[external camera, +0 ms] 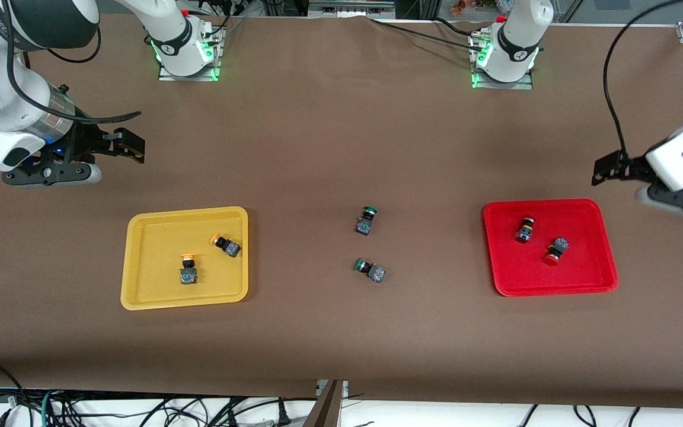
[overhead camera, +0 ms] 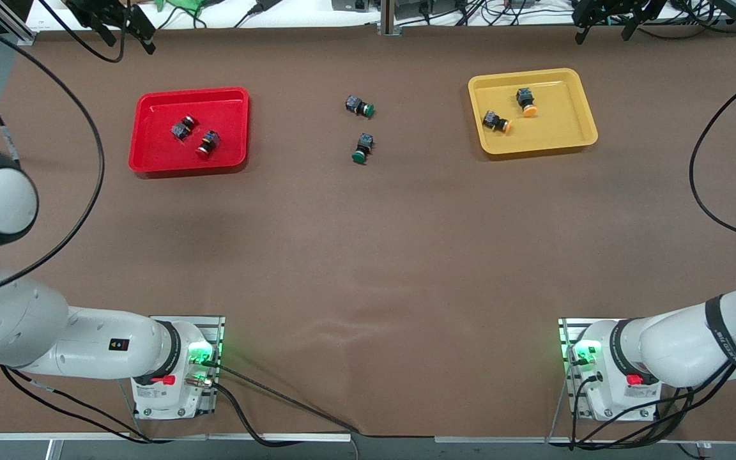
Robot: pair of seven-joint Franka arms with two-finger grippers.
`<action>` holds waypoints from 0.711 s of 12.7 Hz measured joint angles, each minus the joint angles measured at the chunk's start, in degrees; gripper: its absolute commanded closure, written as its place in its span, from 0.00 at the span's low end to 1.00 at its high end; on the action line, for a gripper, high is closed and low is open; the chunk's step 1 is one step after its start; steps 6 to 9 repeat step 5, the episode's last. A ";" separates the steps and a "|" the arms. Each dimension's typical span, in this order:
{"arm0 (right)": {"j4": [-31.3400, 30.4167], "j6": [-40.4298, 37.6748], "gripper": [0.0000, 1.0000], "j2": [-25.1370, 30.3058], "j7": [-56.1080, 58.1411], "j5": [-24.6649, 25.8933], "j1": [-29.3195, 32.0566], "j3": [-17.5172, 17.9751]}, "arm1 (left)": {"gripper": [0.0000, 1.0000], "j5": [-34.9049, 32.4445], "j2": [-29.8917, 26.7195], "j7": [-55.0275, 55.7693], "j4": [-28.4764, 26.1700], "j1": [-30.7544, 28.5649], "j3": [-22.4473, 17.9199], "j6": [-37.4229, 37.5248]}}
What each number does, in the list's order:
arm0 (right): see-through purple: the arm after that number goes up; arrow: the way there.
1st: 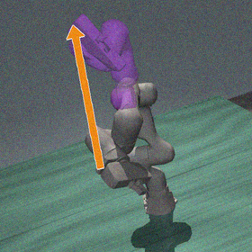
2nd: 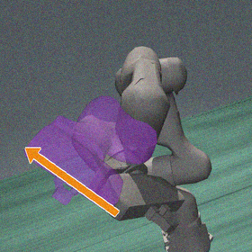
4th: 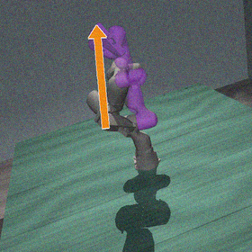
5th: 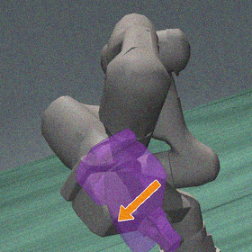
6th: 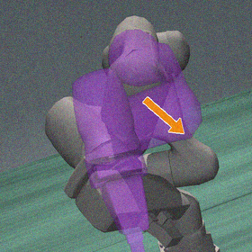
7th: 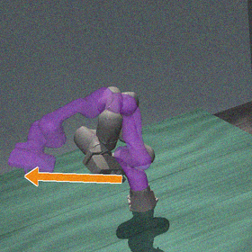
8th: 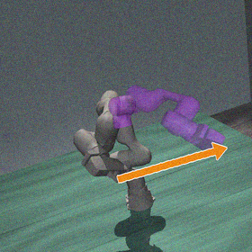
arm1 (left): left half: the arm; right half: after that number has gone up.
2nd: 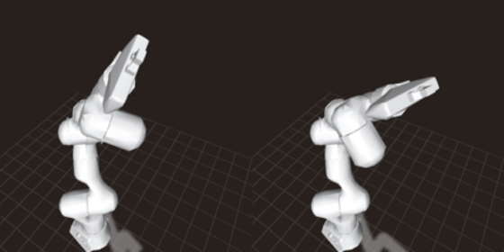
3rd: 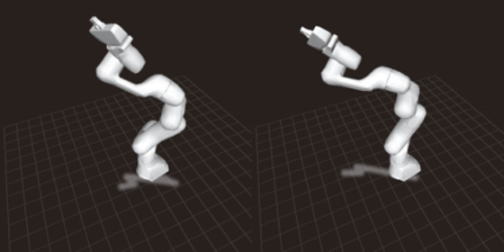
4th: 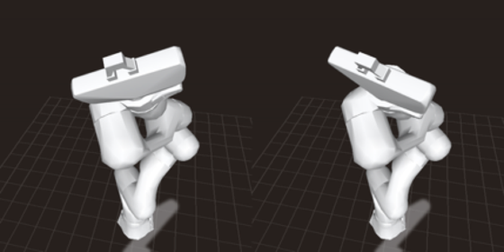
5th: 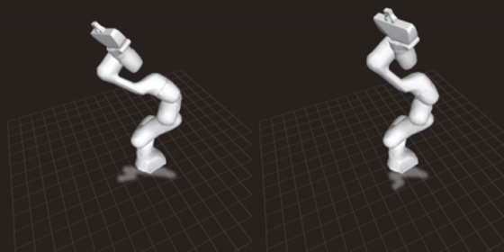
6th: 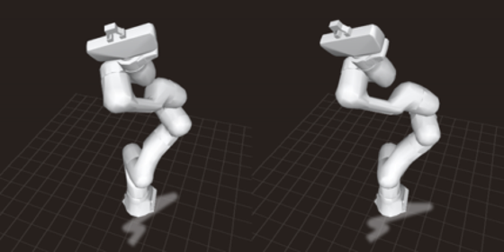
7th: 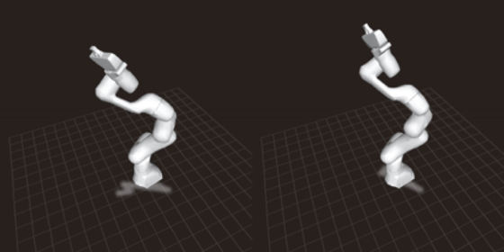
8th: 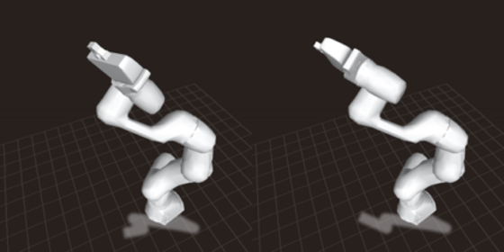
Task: Place red and yellow buttons in trays
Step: 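Release the red button in the red tray and raise the left gripper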
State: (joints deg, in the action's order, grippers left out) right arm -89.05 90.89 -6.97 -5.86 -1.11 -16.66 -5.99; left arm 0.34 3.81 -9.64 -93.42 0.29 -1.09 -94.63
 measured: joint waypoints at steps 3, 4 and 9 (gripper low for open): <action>0.04 0.01 0.00 -0.01 0.00 0.01 0.00 0.00 | 0.00 -0.04 -6.63 9.59 -3.03 -2.12 2.55 0.82; 0.04 0.01 0.00 -0.01 0.00 0.01 0.00 0.00 | 0.00 -0.04 -7.15 10.18 -3.65 -2.43 2.55 0.82; 0.04 0.01 0.00 -0.01 0.00 0.01 0.00 0.00 | 0.00 -0.04 -7.14 10.46 -4.01 -2.69 2.54 0.79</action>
